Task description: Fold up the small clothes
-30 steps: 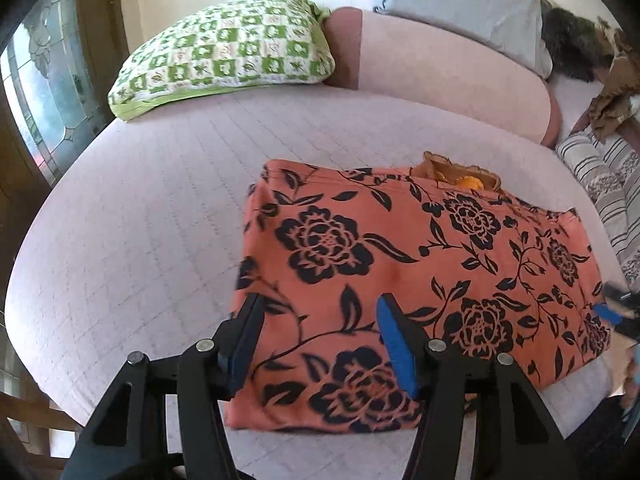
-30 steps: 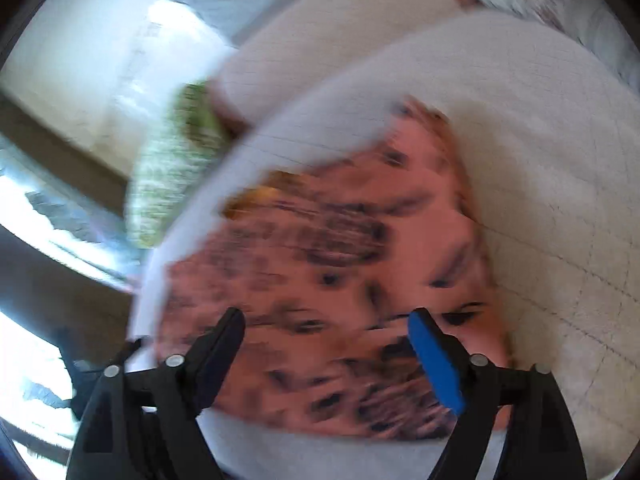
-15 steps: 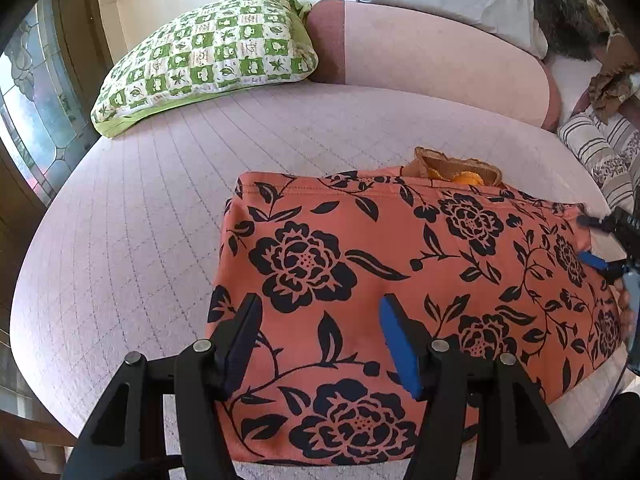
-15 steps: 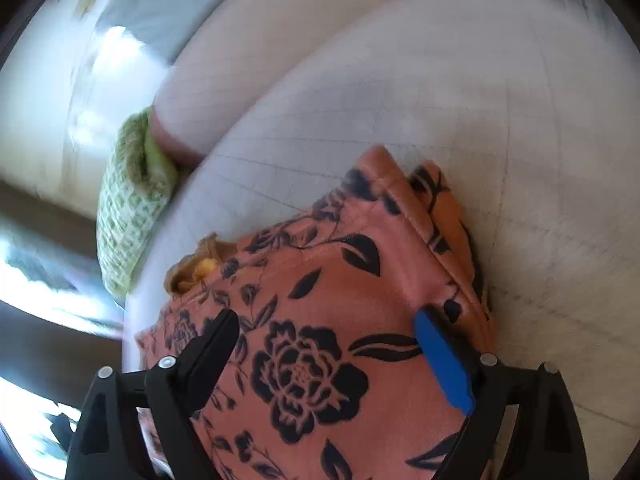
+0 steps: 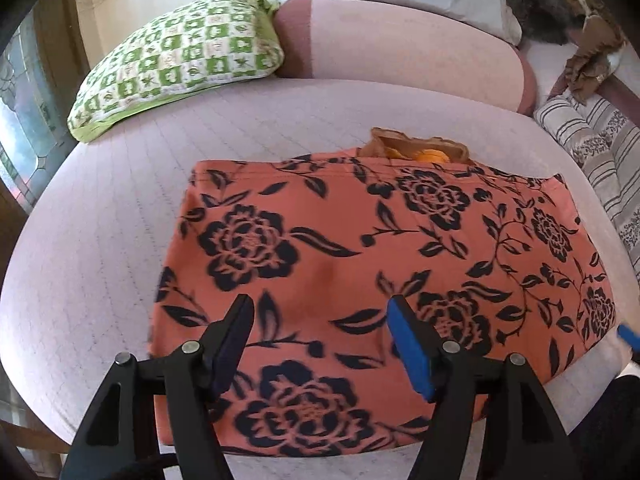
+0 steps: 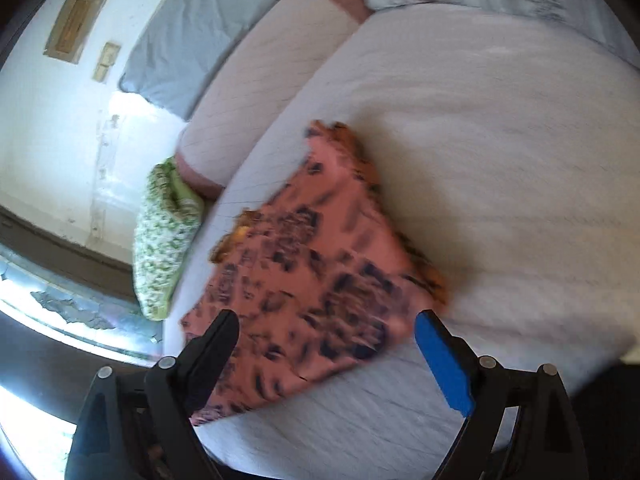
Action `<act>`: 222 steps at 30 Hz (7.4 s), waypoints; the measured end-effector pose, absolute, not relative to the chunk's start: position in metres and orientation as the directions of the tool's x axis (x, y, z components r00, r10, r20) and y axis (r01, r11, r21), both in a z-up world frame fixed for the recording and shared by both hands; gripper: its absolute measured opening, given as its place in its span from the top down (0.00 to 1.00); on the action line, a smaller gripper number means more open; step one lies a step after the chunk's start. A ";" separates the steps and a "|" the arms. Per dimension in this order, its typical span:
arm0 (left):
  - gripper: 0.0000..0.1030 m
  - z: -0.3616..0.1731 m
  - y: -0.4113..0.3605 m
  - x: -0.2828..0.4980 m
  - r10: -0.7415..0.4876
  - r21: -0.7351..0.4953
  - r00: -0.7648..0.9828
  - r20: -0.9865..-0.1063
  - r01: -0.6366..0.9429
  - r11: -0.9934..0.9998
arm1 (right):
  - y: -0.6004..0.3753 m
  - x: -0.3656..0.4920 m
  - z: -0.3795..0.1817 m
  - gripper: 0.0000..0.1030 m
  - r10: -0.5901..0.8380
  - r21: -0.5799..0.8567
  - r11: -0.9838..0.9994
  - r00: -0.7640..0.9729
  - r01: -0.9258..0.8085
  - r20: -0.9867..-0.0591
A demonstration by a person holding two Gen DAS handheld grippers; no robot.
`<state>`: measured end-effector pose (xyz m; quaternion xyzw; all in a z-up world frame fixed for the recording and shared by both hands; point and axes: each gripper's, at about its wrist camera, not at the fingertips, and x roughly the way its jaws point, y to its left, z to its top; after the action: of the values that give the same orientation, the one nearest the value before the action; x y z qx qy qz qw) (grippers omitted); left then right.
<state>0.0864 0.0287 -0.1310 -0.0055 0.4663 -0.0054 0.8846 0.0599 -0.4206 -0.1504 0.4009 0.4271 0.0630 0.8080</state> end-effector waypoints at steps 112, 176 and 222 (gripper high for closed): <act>0.87 -0.150 0.138 0.002 -0.097 -0.348 0.703 -0.704 -0.223 0.910 | 0.038 0.247 -0.105 0.25 0.565 0.489 0.768 0.075 -0.414 -0.822; 0.52 -0.155 0.072 0.148 -0.142 -0.164 0.559 -0.817 0.010 0.986 | -0.196 0.215 -0.167 0.61 0.711 0.712 0.696 0.229 -0.094 -0.665; 0.80 -0.189 0.192 0.215 -0.402 -0.558 0.503 -0.765 -0.206 0.804 | -0.163 0.197 -0.125 0.22 0.733 0.655 0.673 0.194 -0.344 -0.652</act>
<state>0.2153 0.1918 -0.1893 -0.3075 0.4948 -0.0604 0.8106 0.1968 -0.1626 -0.1249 0.1858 0.5236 0.3589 0.7500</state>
